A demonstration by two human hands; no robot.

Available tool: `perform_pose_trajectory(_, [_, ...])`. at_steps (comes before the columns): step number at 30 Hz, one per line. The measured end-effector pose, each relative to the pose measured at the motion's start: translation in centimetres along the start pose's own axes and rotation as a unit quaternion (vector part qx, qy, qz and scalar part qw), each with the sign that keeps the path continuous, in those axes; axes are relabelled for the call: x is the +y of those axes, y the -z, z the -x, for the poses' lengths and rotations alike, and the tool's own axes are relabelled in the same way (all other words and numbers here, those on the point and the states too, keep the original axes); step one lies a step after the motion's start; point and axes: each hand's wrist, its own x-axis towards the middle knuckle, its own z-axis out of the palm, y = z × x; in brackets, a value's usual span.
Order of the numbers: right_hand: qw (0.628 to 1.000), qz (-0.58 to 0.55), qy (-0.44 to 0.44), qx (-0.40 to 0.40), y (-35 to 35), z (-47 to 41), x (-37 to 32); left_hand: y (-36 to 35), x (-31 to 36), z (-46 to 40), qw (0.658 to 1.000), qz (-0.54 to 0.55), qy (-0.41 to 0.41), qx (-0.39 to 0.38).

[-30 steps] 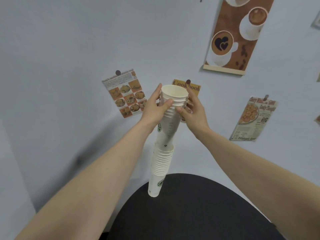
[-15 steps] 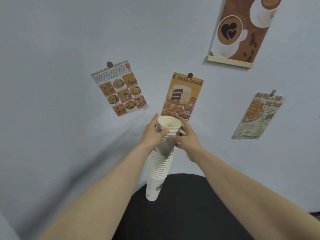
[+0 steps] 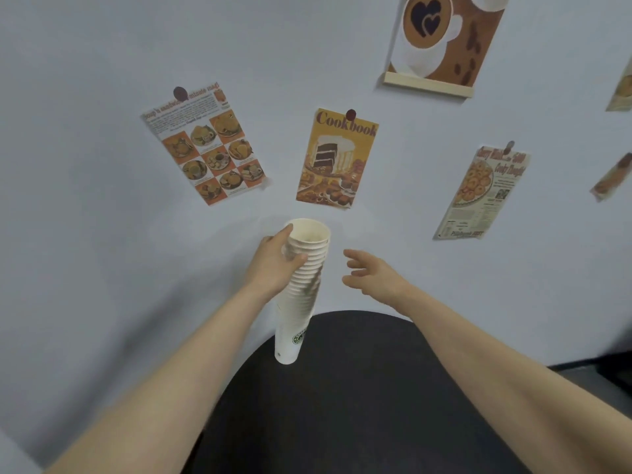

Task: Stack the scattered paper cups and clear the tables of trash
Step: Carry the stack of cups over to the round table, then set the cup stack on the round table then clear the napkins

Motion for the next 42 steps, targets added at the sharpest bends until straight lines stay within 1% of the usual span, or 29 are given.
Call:
perform_pose_trajectory(2, [0.993, 0.098, -0.029, -0.065, 1.2, 2.5, 1.1, -0.5, 0.2, 2.4, 1.0, 0.02, 0.005, -0.005])
perform_pose_trajectory(4, [0.978, 0.172, -0.057, -0.104, 2.0, 5.5, 2.2, -1.6, 0.6, 4.9, 1.0, 0.012, 0.003, -0.022])
perform_pose_trajectory(5, [0.972, 0.195, -0.068, -0.112, 2.4, 7.2, 2.7, -2.2, 0.9, 6.1, 0.999, -0.008, -0.001, -0.044])
perform_pose_trajectory(7, [0.96, 0.232, -0.091, -0.126, 3.1, 10.6, 3.5, -3.8, 1.9, 8.4, 0.991, -0.068, -0.01, -0.119])
perform_pose_trajectory(8, [0.954, 0.249, -0.105, -0.133, 3.5, 12.3, 3.9, -4.7, 2.6, 9.6, 0.98, -0.107, -0.019, -0.164])
perform_pose_trajectory(10, [0.942, 0.277, -0.129, -0.137, 4.3, 15.9, 4.7, -6.9, 4.1, 12.0, 0.95, -0.199, -0.053, -0.236])
perform_pose_trajectory(13, [0.938, 0.295, -0.153, -0.104, 5.5, 21.9, 6.1, -10.3, 6.6, 15.7, 0.893, -0.325, -0.123, -0.288])
perform_pose_trajectory(15, [0.938, 0.287, -0.178, -0.077, 6.1, 26.4, 7.1, -12.6, 8.4, 18.6, 0.864, -0.355, -0.161, -0.319])
perform_pose_trajectory(18, [0.93, 0.276, -0.237, -0.053, 7.0, 33.5, 8.8, -16.1, 10.9, 23.2, 0.828, -0.367, -0.22, -0.362])
perform_pose_trajectory(21, [0.921, 0.259, -0.292, -0.013, 7.8, 40.5, 10.2, -19.6, 13.8, 27.9, 0.797, -0.367, -0.281, -0.388])
perform_pose_trajectory(24, [0.914, 0.234, -0.33, 0.025, 8.5, 48.0, 11.3, -22.7, 16.7, 33.0, 0.767, -0.357, -0.34, -0.412])
perform_pose_trajectory(27, [0.898, 0.215, -0.379, 0.057, 8.6, 56.2, 12.3, -25.6, 19.4, 38.9, 0.734, -0.335, -0.391, -0.443])
perform_pose_trajectory(30, [0.874, 0.196, -0.432, 0.1, 7.8, 64.7, 13.3, -28.3, 21.8, 45.7, 0.698, -0.314, -0.433, -0.477])
perform_pose_trajectory(33, [0.852, 0.173, -0.479, 0.124, 6.6, 73.2, 14.1, -30.7, 23.6, 53.0, 0.664, -0.293, -0.465, -0.508])
perform_pose_trajectory(39, [0.799, 0.108, -0.558, 0.196, 2.6, 90.0, 14.8, -34.6, 26.2, 68.4, 0.592, -0.265, -0.532, -0.544])
perform_pose_trajectory(41, [0.784, 0.085, -0.578, 0.212, 1.4, 94.1, 14.9, -35.5, 26.6, 72.1, 0.573, -0.257, -0.543, -0.558])
perform_pose_trajectory(42, [0.773, 0.072, -0.589, 0.223, 0.6, 96.7, 14.7, -36.0, 27.0, 74.7, 0.556, -0.248, -0.554, -0.568])
